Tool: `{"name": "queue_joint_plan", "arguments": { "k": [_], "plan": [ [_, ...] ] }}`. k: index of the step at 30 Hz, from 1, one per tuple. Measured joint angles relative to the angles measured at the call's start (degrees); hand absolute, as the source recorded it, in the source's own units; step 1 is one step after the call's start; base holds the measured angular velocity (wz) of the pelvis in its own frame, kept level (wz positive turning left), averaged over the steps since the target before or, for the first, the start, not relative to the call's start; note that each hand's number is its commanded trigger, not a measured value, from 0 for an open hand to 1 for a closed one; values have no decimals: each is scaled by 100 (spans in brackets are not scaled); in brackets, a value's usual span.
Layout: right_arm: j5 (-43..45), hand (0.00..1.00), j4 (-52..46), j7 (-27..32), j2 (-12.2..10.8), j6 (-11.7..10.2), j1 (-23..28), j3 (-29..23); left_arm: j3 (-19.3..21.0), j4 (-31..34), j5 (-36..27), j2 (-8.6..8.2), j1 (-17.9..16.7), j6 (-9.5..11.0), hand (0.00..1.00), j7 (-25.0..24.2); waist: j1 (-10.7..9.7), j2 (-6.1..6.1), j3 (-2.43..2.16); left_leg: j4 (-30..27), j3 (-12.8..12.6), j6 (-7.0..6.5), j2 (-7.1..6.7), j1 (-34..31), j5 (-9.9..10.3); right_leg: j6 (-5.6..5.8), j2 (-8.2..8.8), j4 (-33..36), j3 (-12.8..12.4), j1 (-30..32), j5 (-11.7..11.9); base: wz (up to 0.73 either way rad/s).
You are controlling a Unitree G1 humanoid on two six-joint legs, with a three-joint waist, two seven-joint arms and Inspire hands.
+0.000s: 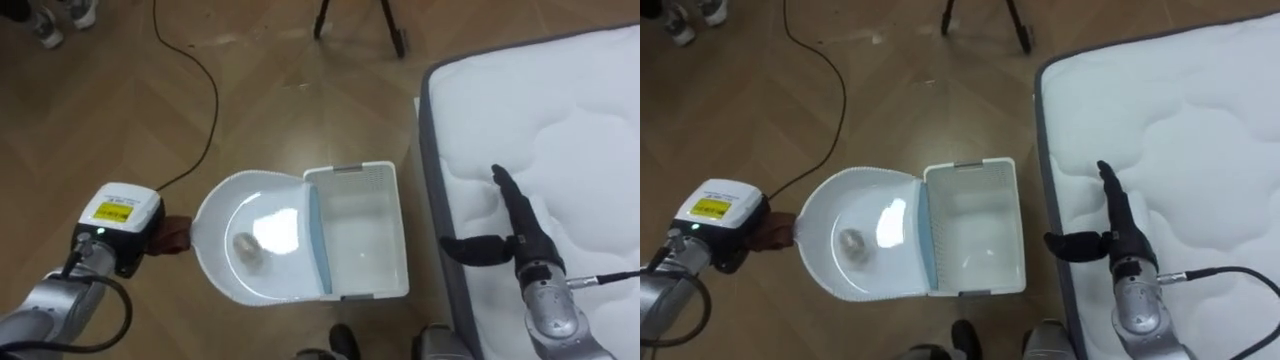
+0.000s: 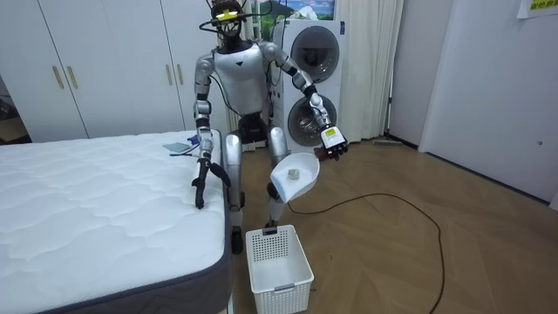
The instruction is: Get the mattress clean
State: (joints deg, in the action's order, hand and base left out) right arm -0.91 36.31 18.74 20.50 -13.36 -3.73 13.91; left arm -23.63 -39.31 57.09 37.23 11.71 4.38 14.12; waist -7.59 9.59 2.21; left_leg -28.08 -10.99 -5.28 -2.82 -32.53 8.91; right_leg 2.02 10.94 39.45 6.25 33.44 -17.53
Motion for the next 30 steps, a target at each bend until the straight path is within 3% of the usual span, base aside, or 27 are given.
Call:
{"name": "queue_joint_plan", "arguments": {
  "k": [3,17,30],
  "plan": [
    [49,0,-33,2,1,-94,63,19,0,0,0,2,2,-12,100,0,-5,-1,0,41,-33,10,-3,27,-6,-14,0,-11,-20,20,-9,-3],
    [50,0,-121,-9,-18,-103,50,118,-133,-12,2,36,24,-23,100,-298,-134,-66,11,76,-54,17,2,-4,0,-18,-12,-68,-31,48,-14,-1],
    [38,0,-129,-11,-34,-97,66,123,-145,-9,377,216,-23,-73,100,-340,-150,-130,10,67,-7,17,-1,-58,0,-19,-3,-88,25,68,-16,1]
  ]
}}
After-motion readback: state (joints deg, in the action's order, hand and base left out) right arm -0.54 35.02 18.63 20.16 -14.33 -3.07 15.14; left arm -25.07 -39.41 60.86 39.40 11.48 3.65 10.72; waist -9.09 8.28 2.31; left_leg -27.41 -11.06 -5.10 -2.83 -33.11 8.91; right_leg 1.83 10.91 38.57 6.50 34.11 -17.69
